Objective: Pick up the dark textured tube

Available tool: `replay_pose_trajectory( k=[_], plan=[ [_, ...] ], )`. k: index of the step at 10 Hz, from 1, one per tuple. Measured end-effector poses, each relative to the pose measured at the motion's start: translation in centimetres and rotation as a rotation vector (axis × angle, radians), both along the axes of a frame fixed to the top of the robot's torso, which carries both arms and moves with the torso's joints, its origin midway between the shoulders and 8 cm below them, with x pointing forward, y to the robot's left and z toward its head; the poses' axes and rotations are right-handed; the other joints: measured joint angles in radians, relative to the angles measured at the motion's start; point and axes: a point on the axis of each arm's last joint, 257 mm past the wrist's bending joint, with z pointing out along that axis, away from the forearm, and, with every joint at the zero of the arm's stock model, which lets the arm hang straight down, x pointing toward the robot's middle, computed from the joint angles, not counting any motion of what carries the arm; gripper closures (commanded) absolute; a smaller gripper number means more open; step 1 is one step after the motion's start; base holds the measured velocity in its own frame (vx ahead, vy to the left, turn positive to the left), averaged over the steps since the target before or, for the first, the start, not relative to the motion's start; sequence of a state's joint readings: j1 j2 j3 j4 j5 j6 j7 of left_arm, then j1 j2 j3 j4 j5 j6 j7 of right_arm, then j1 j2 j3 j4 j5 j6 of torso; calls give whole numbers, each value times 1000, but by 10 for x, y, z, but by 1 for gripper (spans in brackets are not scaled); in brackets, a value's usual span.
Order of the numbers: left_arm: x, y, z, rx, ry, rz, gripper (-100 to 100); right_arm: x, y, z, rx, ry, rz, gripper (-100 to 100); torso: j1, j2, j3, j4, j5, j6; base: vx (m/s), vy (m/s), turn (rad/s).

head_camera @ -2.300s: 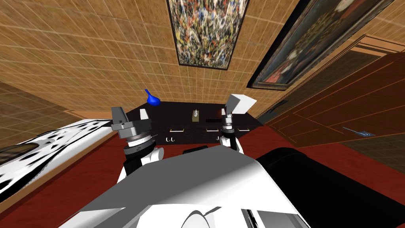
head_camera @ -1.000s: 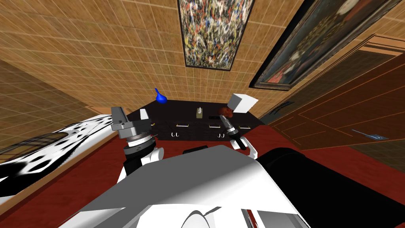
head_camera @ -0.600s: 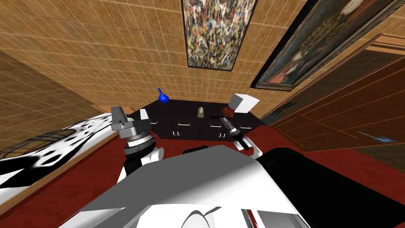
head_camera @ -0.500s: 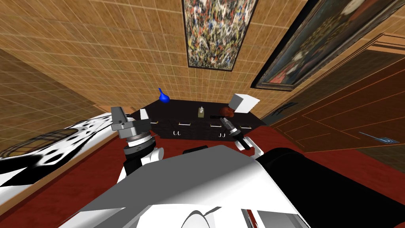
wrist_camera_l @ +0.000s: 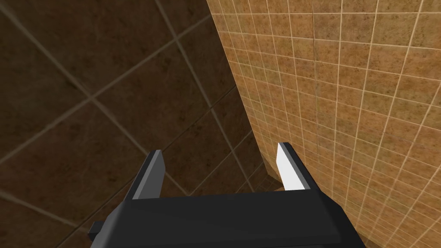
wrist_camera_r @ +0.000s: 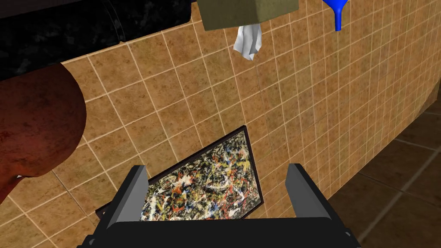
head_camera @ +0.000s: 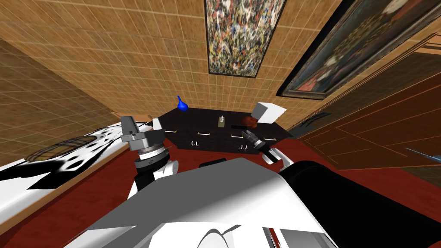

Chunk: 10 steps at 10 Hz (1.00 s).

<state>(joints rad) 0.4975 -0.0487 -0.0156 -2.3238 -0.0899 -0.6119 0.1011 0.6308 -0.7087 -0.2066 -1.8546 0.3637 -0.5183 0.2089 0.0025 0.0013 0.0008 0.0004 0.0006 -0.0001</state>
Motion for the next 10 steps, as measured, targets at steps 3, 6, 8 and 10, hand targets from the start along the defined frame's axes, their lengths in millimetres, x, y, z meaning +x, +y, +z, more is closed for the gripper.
replay_pose_trajectory(
  k=[3,6,8,10],
  plan=[
    [0,0,0,0,0,0,0,-5,-23,-19,-135,69,14,-100,-1,0,0,0,0,0,-18,43,79],
    [0,0,0,0,0,0,0,-11,-54,-36,-280,145,22,-100,0,-1,-1,0,0,0,-5,37,69],
    [0,0,0,0,0,0,0,-18,-74,-45,-372,192,33,-100,0,-2,-1,0,0,0,3,39,71],
    [0,0,0,0,0,0,0,-22,-92,-54,-462,237,47,-100,0,-2,-1,0,0,0,11,44,83]
  ],
)
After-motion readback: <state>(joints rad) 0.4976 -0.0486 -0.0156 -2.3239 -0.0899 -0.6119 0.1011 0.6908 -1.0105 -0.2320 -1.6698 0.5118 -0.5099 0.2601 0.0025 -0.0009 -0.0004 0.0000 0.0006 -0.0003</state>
